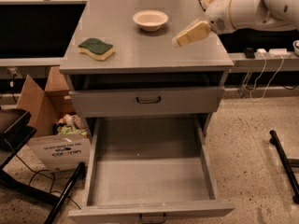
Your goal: Place sponge into middle drawer
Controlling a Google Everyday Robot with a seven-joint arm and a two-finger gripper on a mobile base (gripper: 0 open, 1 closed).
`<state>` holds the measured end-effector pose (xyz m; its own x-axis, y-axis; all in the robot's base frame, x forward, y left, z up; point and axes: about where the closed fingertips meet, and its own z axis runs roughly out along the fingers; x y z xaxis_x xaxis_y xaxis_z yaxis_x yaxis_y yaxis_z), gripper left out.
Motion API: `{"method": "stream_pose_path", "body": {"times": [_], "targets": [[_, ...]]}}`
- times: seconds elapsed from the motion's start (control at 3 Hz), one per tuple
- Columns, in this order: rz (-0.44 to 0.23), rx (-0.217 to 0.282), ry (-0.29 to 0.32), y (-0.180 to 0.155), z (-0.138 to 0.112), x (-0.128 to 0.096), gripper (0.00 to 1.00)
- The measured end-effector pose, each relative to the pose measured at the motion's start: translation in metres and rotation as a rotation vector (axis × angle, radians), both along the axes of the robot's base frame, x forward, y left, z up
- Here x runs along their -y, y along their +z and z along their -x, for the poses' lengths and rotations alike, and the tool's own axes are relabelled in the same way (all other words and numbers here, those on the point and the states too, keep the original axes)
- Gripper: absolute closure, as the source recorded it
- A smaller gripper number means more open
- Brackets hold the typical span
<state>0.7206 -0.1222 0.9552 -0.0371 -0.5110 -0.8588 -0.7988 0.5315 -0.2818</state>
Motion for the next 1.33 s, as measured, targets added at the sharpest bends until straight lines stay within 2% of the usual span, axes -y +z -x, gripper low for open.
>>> {"method": "stream_pose_path", "body": {"times": [0.33,0.67,1.0,1.33], "targets": [[-0.01,-0.021,-0.004,-0.009,-0.001,-0.007,0.0],[-0.056,-0.011,0.018,-0.023,-0.02,-0.04,0.0],[-0.129,-0.017,0.066,-0.041,-0.048,-0.093,0.0],[-0.165,-0.037,0.111,-0.052,-0.064,-0.125,0.0]]}}
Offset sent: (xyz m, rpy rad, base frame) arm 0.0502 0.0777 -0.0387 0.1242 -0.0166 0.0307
